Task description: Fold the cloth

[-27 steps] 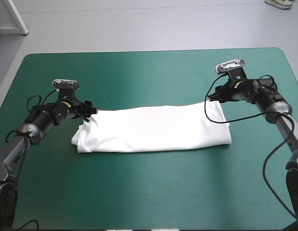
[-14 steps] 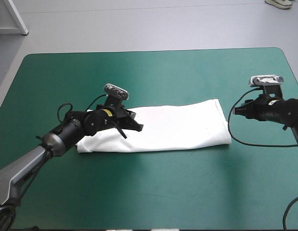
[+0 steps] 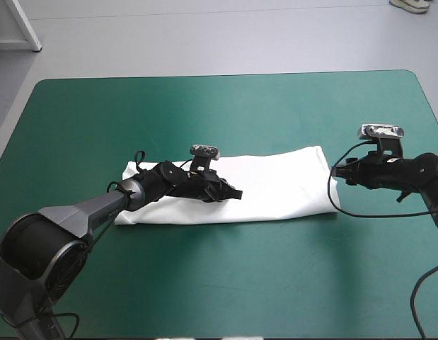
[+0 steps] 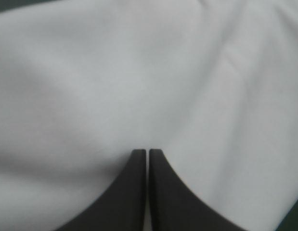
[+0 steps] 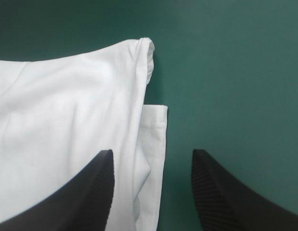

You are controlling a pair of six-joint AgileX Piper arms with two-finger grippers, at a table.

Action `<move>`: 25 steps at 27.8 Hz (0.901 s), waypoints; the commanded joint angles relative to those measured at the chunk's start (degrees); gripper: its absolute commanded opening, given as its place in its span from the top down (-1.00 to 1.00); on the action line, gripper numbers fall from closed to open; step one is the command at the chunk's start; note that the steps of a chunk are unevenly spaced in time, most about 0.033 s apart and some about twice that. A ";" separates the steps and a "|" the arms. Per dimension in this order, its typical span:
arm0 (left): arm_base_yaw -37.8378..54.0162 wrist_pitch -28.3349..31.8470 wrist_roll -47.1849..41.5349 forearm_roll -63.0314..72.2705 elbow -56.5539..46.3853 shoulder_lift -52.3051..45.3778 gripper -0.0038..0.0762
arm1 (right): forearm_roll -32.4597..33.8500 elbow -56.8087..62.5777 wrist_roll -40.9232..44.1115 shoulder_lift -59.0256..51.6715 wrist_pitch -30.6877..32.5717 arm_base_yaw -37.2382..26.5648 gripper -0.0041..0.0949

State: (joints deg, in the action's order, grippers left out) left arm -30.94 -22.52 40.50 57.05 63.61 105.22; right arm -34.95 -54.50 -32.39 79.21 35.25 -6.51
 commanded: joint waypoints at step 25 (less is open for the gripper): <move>-0.21 0.69 3.60 2.70 1.72 -0.31 0.85 | -18.69 -1.45 -17.63 19.09 9.30 -0.12 0.14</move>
State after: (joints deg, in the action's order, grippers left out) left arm -30.94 -22.43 44.09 59.44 64.35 106.33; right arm -52.47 -55.80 -48.10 97.99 40.00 -6.63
